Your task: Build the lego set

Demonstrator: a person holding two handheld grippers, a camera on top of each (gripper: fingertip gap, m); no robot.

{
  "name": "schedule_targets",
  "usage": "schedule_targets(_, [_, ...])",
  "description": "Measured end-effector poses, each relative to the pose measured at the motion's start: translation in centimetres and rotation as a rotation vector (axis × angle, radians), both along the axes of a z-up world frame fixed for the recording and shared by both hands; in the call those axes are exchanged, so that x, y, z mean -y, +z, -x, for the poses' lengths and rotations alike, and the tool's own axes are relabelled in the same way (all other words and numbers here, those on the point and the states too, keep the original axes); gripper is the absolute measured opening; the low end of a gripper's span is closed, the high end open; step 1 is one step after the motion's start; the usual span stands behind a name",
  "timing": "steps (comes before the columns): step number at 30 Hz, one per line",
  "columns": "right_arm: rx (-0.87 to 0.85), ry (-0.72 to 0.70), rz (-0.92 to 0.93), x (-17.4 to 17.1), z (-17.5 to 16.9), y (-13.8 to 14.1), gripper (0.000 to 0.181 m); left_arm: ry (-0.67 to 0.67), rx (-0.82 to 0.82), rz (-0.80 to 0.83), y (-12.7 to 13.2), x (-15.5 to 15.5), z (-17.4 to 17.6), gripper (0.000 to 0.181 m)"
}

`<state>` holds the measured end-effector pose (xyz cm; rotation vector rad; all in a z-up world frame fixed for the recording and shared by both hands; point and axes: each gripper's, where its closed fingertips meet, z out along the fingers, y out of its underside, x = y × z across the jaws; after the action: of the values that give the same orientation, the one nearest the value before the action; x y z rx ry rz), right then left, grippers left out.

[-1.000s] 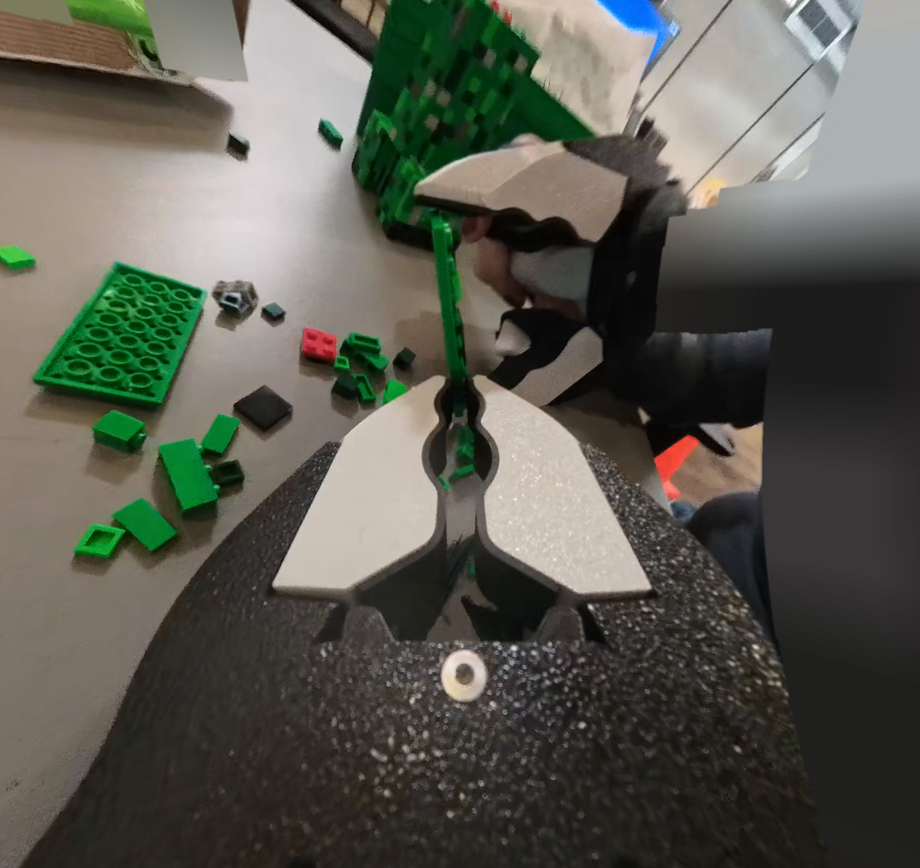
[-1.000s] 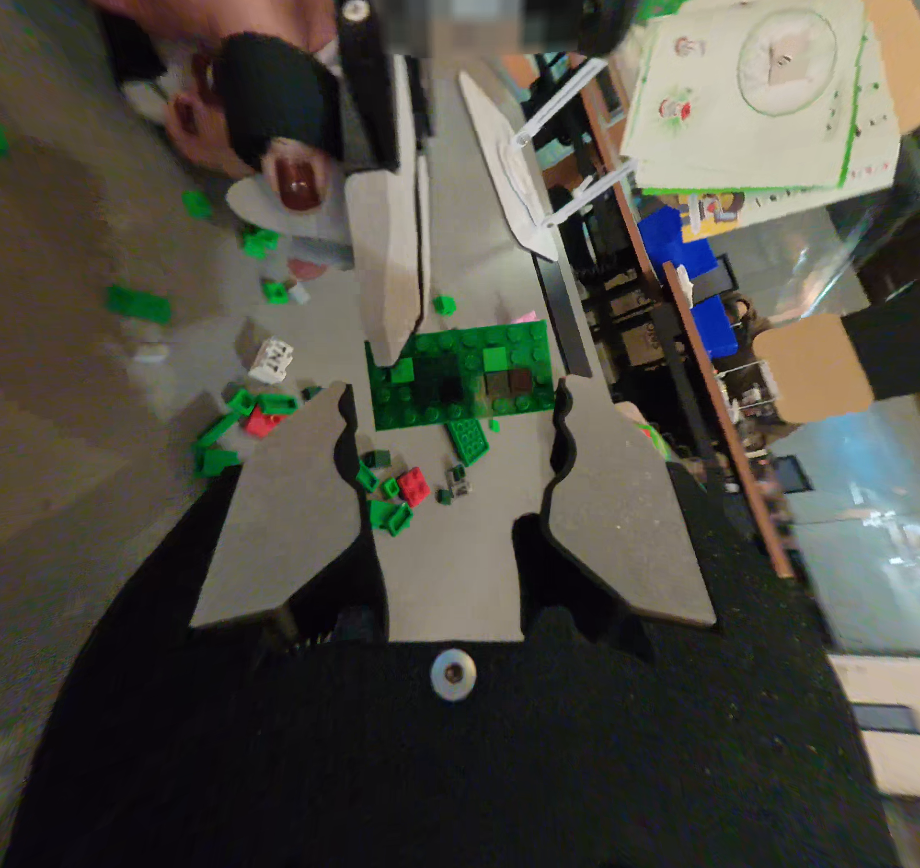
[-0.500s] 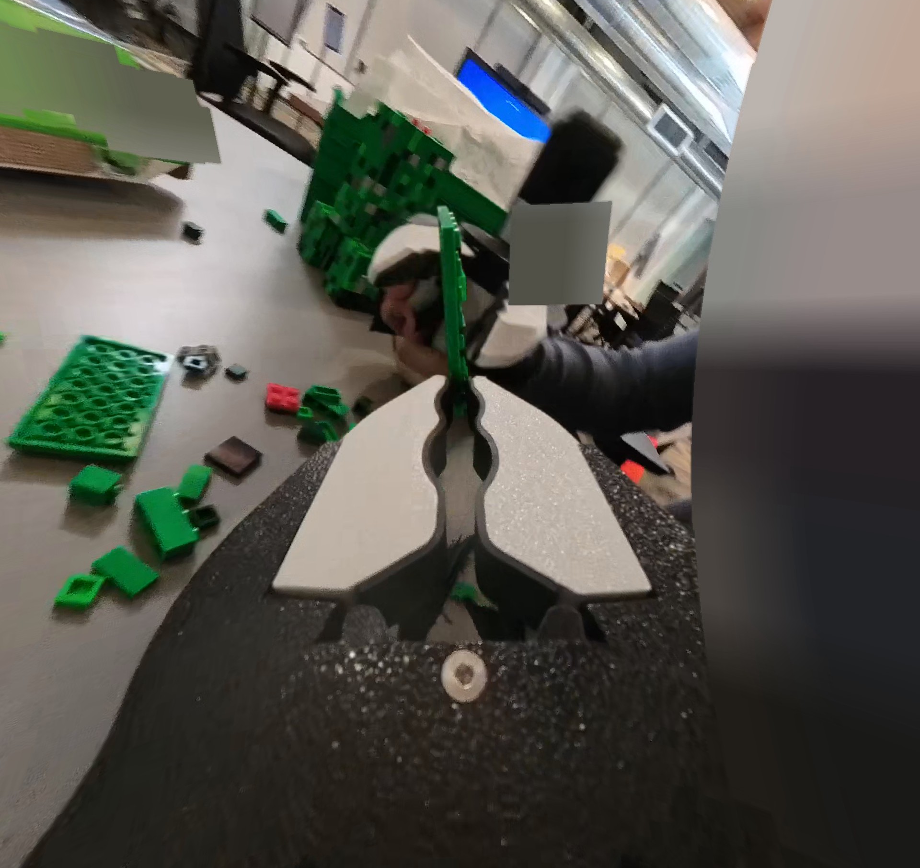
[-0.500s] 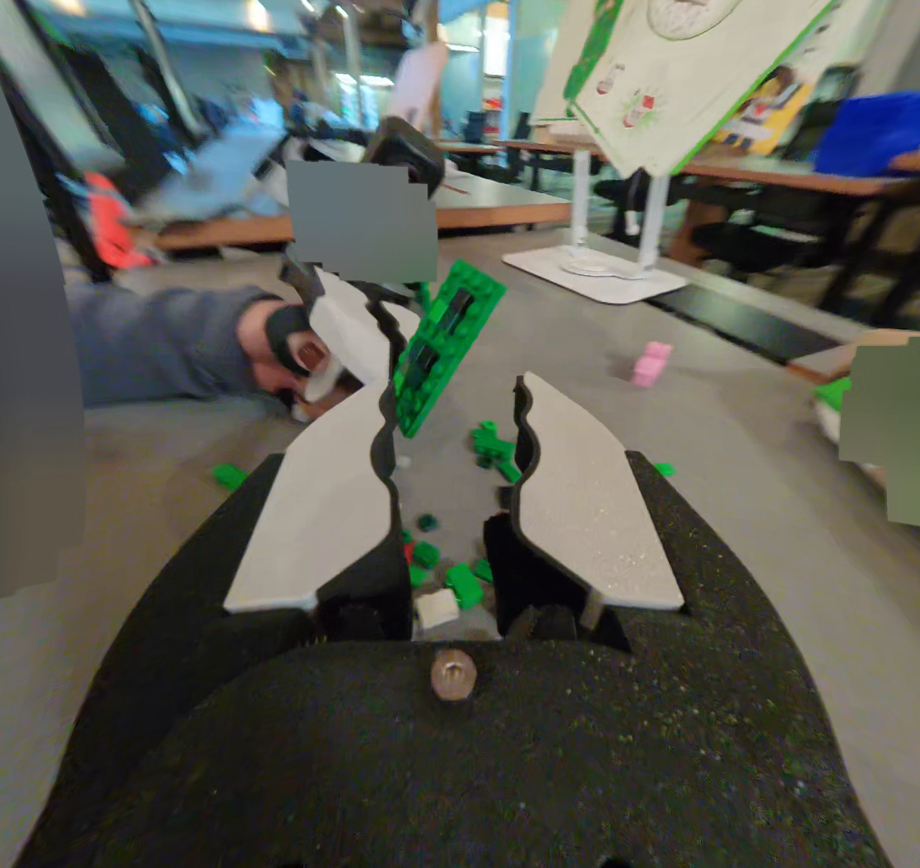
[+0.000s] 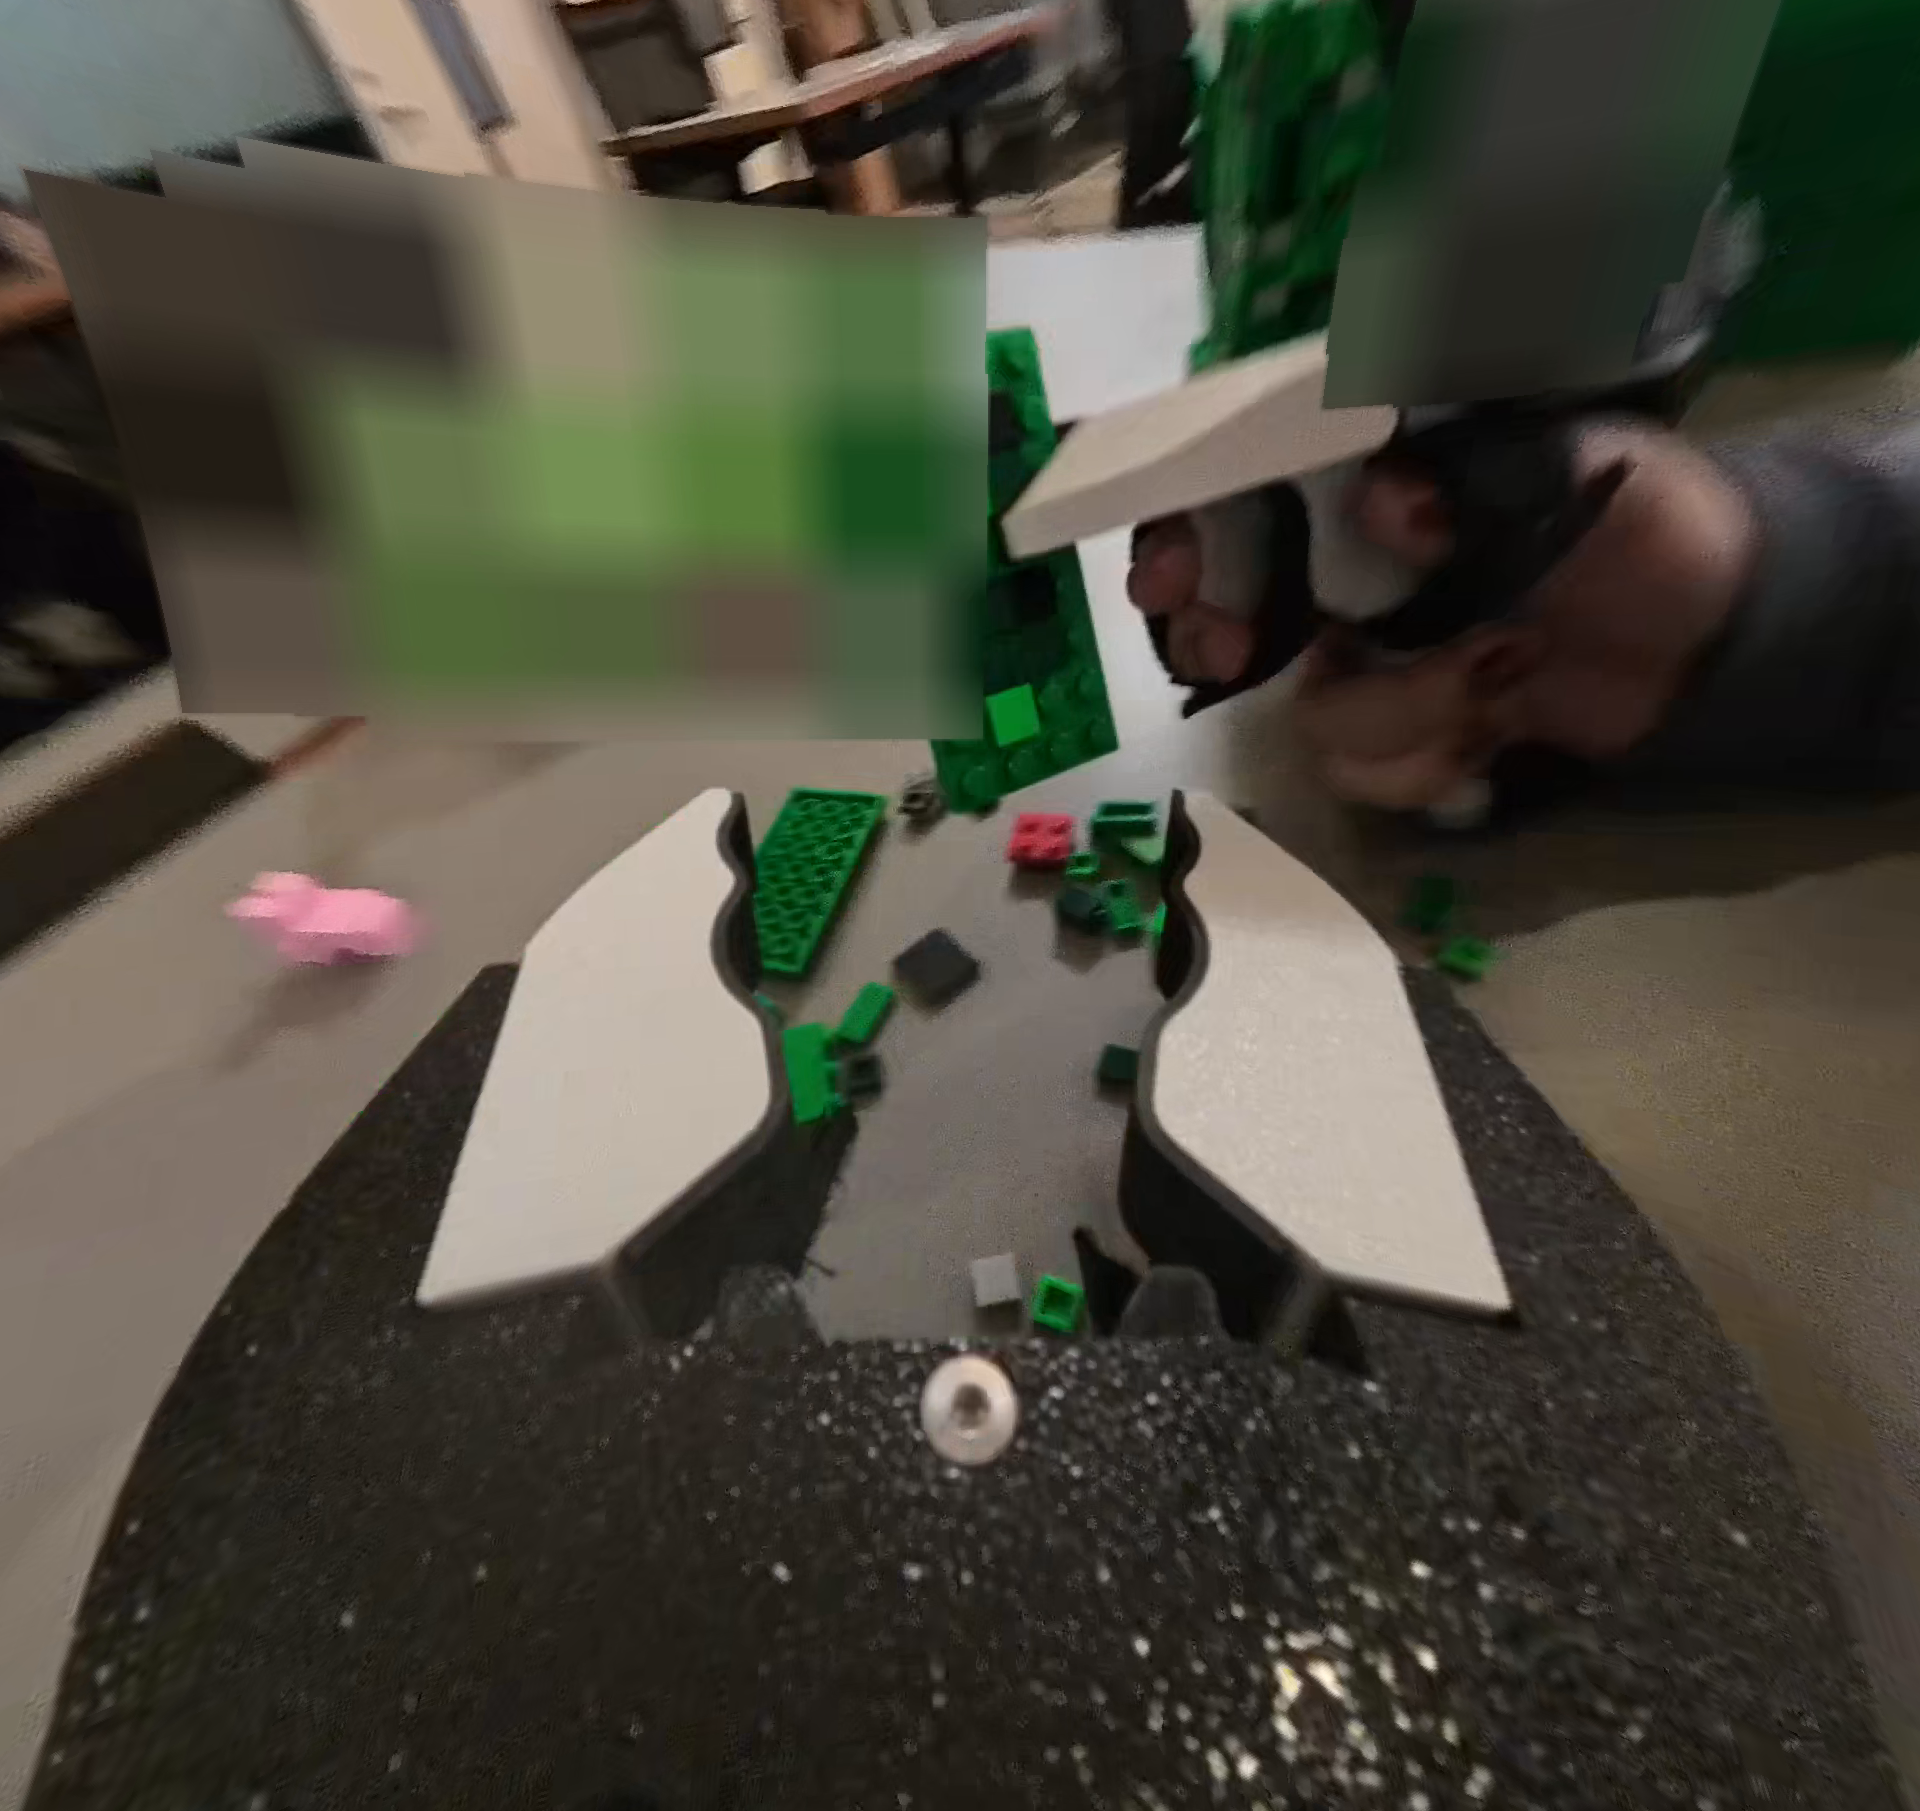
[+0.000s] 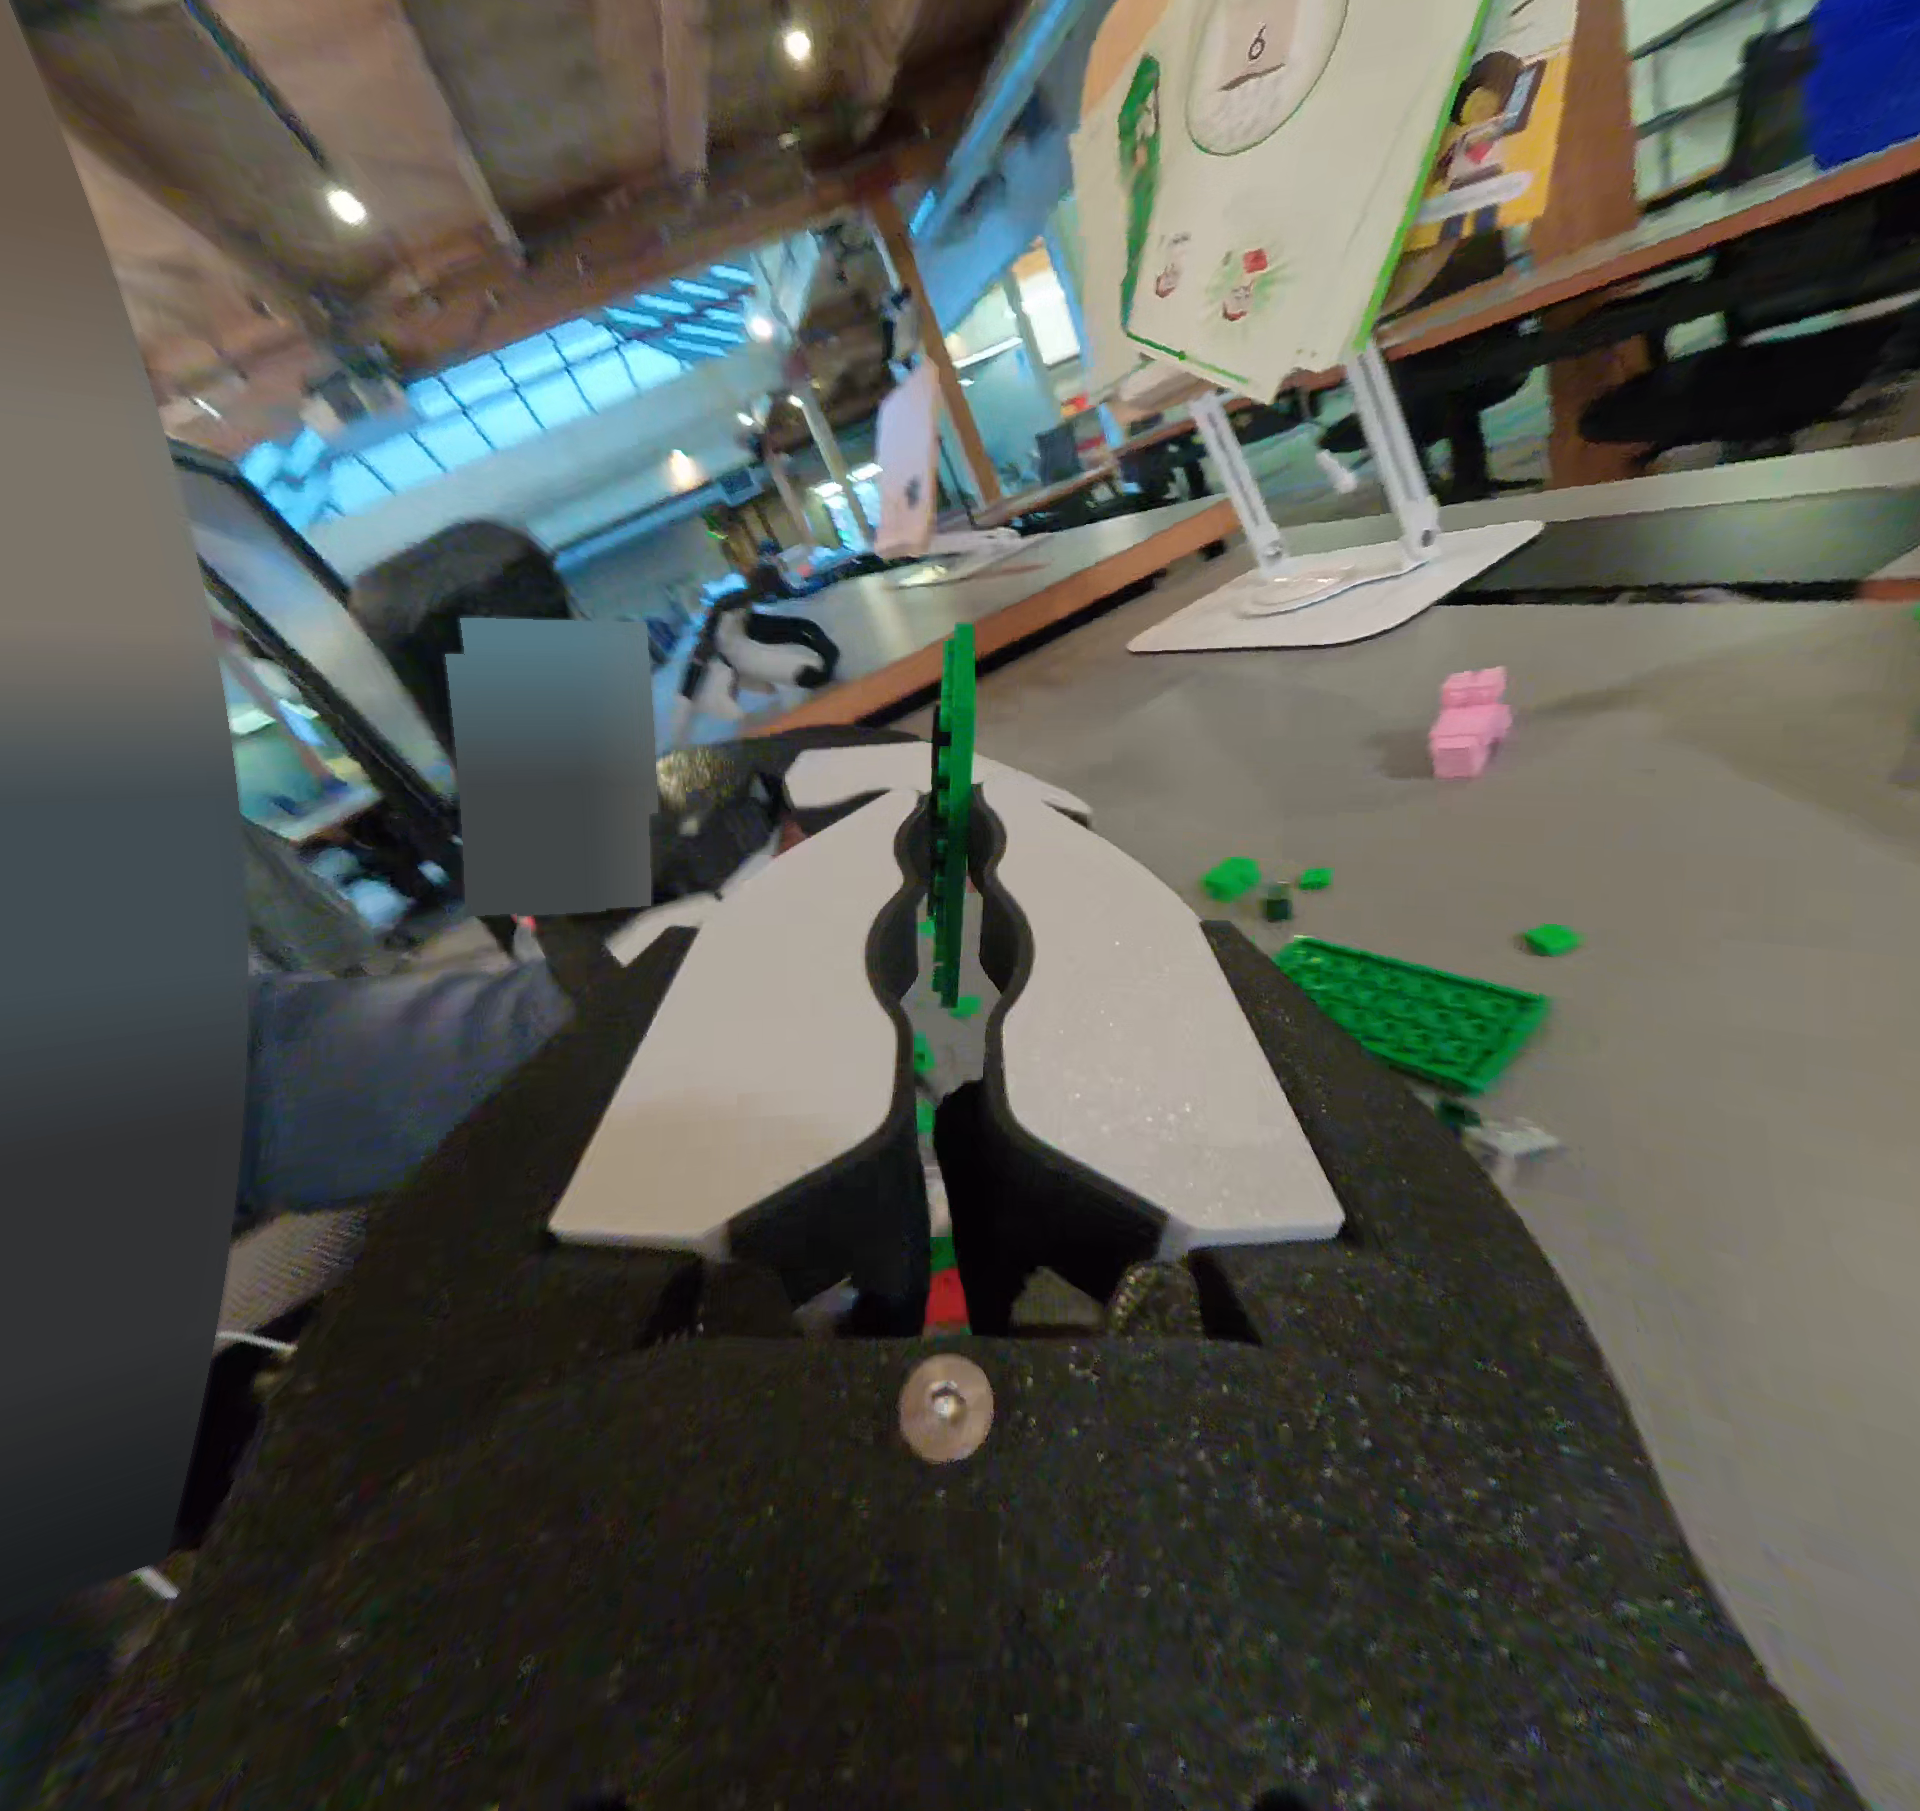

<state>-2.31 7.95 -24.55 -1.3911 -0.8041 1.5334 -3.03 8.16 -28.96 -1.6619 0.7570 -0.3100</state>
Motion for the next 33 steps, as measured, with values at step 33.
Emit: schedule_targets(33, [0.530, 0.044, -0.309, 1.7, 1.1, -5.8, 0.050, -0.158, -0.377, 0.061, -3.5, 1.4, 1.1, 0.036])
